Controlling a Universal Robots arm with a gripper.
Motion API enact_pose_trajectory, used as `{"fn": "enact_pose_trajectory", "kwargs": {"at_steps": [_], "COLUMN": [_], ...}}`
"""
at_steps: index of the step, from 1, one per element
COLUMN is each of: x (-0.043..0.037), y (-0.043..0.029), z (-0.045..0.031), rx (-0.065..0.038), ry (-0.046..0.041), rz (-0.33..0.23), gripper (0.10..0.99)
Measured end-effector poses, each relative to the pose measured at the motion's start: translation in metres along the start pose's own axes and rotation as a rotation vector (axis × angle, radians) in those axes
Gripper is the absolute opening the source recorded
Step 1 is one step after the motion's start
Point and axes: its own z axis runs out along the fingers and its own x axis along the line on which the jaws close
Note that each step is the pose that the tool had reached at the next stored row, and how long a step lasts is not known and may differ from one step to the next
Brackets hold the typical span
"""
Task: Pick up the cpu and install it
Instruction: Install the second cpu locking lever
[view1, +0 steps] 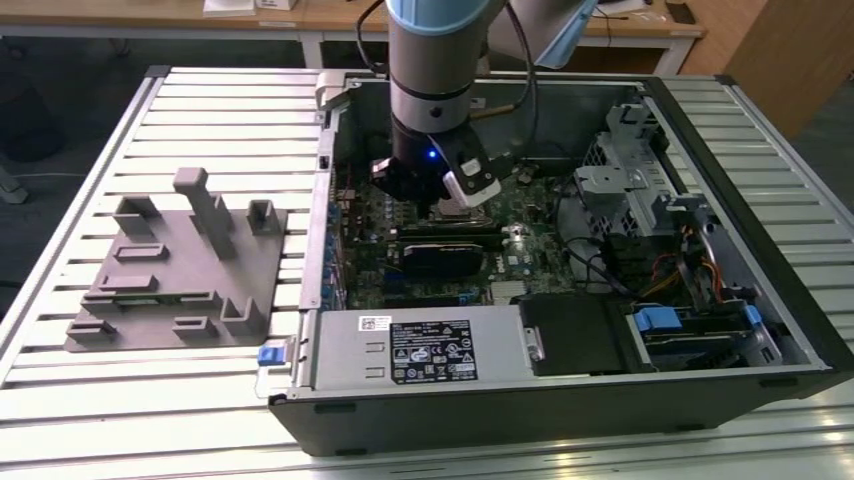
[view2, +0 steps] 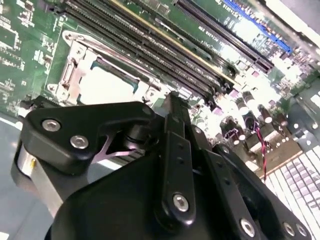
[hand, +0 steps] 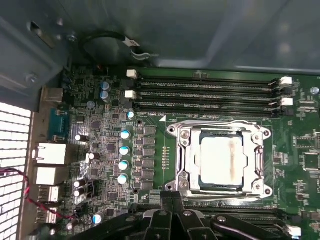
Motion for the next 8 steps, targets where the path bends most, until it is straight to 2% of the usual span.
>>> {"fn": "enact_pose_trajectory", "kwargs": {"at_steps": [5,8], "x": [-0.0001,-0.0002], "y": [0.0012,0.0013], "z": [-0.0084,-0.0087], "rx": [-0.001,-0.001], "ry": [-0.0001,-0.0002], "rz": [0.0,0.0], "gripper": [0.106,0.106]}}
